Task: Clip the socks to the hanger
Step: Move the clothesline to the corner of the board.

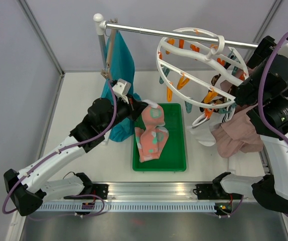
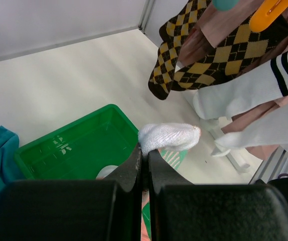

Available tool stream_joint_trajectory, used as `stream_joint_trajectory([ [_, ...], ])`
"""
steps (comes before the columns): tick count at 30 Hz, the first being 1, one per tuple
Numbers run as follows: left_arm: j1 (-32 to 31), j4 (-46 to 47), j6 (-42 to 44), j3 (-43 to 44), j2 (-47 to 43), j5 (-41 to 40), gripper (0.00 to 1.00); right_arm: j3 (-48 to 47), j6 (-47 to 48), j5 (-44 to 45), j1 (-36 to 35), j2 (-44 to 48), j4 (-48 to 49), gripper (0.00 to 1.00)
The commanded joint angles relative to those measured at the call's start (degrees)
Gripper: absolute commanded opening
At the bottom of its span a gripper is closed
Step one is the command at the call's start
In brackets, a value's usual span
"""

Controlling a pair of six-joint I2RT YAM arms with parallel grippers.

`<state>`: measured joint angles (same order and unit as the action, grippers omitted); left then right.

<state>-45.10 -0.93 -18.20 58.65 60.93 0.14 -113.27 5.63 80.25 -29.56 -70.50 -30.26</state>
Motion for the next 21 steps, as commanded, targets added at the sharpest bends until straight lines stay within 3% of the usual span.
stream_joint_trajectory([
  [1, -0.1, 1.5, -0.6, 0.0, -0.5, 0.1, 0.02, 3.0, -8.7, -2.4, 0.4, 2.1, -8.6, 0.98],
  [5, -0.1, 1.5, -0.6, 0.0, -0.3, 0.1, 0.02, 13.0, -12.8, -4.1, 0.5, 6.6, -10.9, 0.98],
  [8, -0.1, 1.7, -0.6, -0.2, -0.1, 0.3, 0.02, 20.3, -12.3, -7.1, 2.1, 9.1, -7.5, 0.98],
  [15, -0.1, 1.6, -0.3, -0.6, -0.4, 0.1, 0.02, 26.3, -12.9, -22.8, 15.5, 10.0, -3.6, 0.98],
  [21, -0.1, 1.5, -0.2, -0.6, -0.5, 0.1, 0.02, 26.9, -13.1, -25.8, 19.8, 8.5, -1.6, 0.98],
])
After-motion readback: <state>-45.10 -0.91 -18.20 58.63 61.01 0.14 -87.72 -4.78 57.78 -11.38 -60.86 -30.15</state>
